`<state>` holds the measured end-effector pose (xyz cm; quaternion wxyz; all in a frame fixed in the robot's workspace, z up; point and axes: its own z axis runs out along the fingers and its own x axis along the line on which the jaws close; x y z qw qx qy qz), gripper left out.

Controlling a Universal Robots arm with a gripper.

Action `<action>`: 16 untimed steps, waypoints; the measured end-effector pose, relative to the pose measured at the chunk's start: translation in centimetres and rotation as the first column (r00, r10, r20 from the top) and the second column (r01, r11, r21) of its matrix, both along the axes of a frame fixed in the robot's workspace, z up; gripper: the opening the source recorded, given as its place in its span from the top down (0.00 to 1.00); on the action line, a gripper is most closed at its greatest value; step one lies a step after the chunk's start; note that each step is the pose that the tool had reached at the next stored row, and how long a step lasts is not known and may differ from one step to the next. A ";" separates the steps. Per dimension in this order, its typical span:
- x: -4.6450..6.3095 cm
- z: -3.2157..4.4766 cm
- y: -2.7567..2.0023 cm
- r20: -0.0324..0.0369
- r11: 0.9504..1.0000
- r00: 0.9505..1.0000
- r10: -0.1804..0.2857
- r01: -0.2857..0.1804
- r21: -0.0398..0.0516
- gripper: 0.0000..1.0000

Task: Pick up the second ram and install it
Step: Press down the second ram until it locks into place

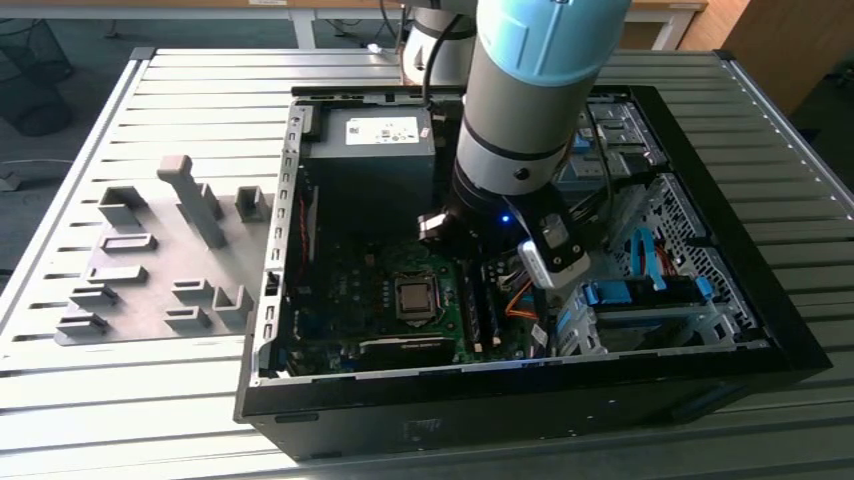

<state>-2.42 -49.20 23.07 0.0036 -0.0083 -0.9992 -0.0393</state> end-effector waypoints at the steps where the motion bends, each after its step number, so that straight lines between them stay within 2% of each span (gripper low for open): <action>1: 0.0 -0.09 0.00 0.000 1.000 1.000 0.000 0.000 0.000 0.89; 16: 0.0 -1.26 -0.01 0.000 1.000 1.000 0.000 0.000 -0.001 0.89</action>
